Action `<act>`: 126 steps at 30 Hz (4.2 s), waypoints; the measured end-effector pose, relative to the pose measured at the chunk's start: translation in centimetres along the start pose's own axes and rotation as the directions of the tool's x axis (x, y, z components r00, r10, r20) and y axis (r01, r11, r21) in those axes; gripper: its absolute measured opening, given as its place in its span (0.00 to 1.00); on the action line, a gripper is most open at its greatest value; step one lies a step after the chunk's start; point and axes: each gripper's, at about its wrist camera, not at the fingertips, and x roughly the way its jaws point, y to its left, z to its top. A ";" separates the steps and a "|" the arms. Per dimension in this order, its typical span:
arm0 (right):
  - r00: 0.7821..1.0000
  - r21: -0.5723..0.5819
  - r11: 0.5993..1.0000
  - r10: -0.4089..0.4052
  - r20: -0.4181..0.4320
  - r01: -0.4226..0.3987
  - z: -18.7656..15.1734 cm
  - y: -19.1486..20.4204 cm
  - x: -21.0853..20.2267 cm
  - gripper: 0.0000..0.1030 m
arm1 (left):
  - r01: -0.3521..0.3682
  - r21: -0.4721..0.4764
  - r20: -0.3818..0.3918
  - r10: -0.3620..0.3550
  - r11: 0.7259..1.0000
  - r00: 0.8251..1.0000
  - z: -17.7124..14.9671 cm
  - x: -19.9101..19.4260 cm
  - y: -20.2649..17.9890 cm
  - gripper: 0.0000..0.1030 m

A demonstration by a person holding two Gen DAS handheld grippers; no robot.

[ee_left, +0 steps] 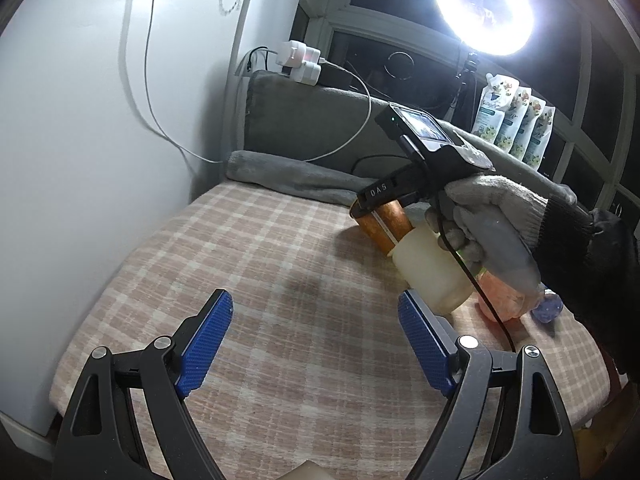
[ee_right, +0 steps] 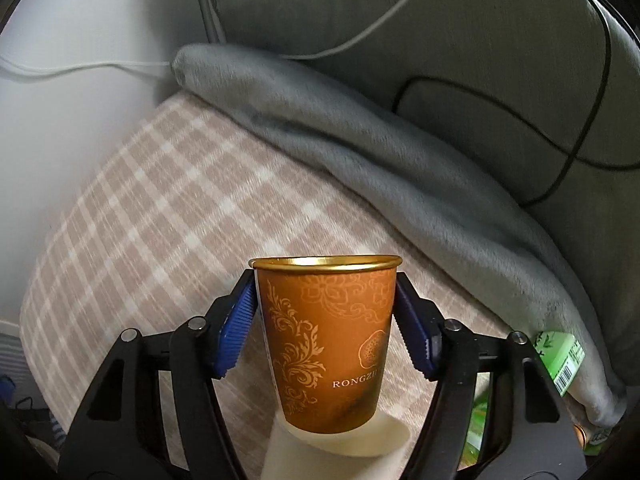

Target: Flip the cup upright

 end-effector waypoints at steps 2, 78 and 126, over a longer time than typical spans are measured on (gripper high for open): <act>1.000 0.007 1.000 0.007 0.016 -0.007 0.5 0.3 -0.2 0.66 | -0.006 0.000 0.003 0.006 1.000 1.000 0.1 -0.1 0.2 0.82; 0.963 0.460 0.866 0.083 0.255 -0.196 -30.6 -7.9 -17.2 0.82 | 0.409 -0.109 -0.459 -0.411 0.906 0.788 -1.3 6.8 -10.7 0.81; 0.941 0.627 0.775 -0.146 0.305 -0.083 -41.3 -10.4 -21.6 0.82 | 0.413 -0.033 -0.511 -0.370 0.910 0.776 -1.4 9.8 -16.2 0.62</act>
